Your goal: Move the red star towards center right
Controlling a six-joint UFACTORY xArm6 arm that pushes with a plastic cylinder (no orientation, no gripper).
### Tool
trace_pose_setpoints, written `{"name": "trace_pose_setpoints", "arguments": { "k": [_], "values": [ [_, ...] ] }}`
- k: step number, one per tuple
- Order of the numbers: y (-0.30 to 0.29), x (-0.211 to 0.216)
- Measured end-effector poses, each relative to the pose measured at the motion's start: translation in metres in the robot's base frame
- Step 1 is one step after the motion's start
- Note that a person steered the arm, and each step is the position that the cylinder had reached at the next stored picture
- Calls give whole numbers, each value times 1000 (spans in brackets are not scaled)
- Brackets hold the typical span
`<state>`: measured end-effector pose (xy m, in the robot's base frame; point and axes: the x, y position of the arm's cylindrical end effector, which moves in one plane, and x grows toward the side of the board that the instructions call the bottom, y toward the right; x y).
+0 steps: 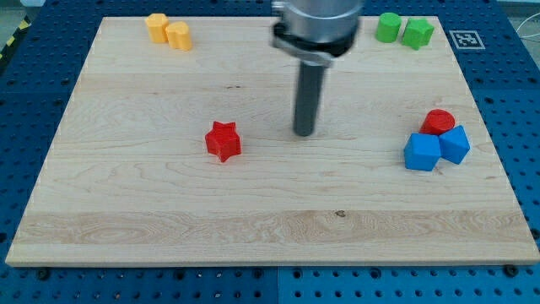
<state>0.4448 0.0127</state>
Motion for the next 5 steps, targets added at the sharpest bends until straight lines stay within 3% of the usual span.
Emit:
{"name": "trace_pose_setpoints", "arguments": {
  "k": [2,3,4,5],
  "values": [
    [-135,-19],
    [-168,-1],
    [-166,31],
    [-140,34]
  ]
}}
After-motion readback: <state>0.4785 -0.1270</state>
